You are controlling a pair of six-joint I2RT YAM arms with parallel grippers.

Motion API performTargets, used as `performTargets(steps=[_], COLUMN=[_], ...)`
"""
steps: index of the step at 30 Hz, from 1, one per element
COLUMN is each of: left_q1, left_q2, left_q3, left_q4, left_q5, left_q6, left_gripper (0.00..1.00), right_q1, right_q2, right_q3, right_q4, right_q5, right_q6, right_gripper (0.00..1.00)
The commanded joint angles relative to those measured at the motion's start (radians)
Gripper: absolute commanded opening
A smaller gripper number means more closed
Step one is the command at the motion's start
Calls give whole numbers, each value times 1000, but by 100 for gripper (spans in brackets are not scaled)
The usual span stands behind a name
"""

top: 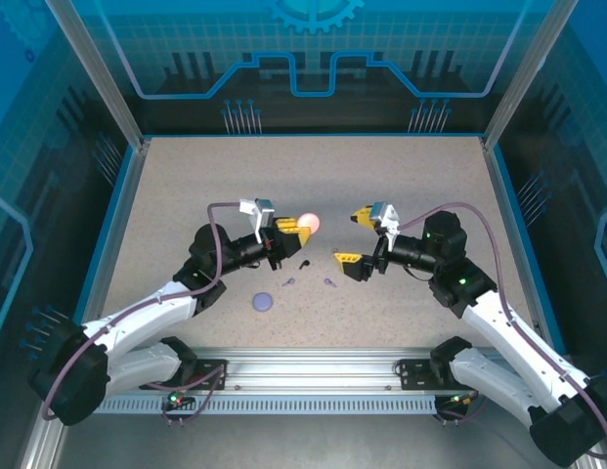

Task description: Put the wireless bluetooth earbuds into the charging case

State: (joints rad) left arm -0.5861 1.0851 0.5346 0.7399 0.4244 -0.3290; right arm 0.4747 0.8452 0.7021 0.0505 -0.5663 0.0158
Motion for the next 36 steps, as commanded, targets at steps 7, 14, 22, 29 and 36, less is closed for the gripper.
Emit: performTargets(steps=[7,14,22,29,36], left_q1=[1,1,0,0,-2], left_q2=[-57,-62,-62,-59,-59], left_q3=[7,24,36,39,39], left_q4=[167,152,149,148,148], left_q5=[133,166,168,173,178], left_q6=[145,179,172,166,165], left_gripper=[9,6,6,5,5], right_q1=[57,85,93,93,91], right_q2=[116,215,261,273,287], right_q3=[216,305,328,336,365], right_q4=[67,56,39,19,0], right_q5=[-75,-65,-75,-36,-2], right_q6=[-10,-35,-51,-60,-61], right_gripper=[100,99,97,97,96])
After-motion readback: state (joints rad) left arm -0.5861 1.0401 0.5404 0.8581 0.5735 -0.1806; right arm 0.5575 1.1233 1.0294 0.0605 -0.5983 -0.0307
